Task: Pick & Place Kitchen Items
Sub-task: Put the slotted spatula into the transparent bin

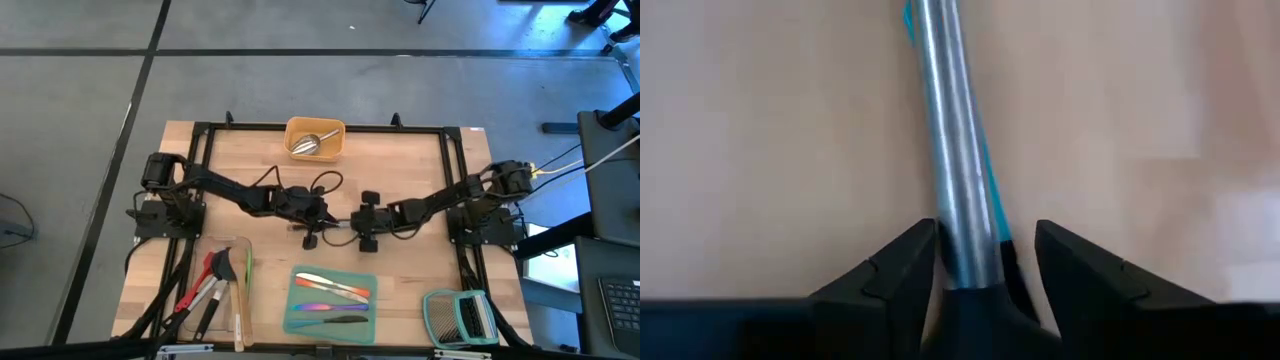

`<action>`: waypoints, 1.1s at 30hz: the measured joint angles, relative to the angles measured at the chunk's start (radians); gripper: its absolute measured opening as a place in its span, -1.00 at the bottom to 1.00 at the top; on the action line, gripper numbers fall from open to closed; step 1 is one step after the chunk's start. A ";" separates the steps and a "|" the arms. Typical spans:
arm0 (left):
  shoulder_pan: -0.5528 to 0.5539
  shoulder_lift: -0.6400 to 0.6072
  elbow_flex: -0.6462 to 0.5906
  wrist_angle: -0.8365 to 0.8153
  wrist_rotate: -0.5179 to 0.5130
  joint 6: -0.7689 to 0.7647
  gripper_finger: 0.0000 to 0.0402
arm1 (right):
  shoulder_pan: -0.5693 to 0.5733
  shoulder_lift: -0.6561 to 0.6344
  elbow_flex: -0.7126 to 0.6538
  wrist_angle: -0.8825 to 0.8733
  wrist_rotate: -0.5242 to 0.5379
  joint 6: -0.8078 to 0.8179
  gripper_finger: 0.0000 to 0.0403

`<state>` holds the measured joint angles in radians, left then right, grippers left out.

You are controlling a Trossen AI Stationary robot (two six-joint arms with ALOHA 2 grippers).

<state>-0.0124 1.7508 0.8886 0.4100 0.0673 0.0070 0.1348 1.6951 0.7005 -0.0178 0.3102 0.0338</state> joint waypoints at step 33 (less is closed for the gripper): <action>0.073 0.000 0.000 -0.092 -0.049 0.016 -0.81 | -0.248 0.001 -0.001 0.099 -0.173 -0.045 -0.12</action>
<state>0.0608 1.7508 0.8890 0.3176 0.0185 0.0227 -0.1130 1.6962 0.6994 0.0810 0.1369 -0.0109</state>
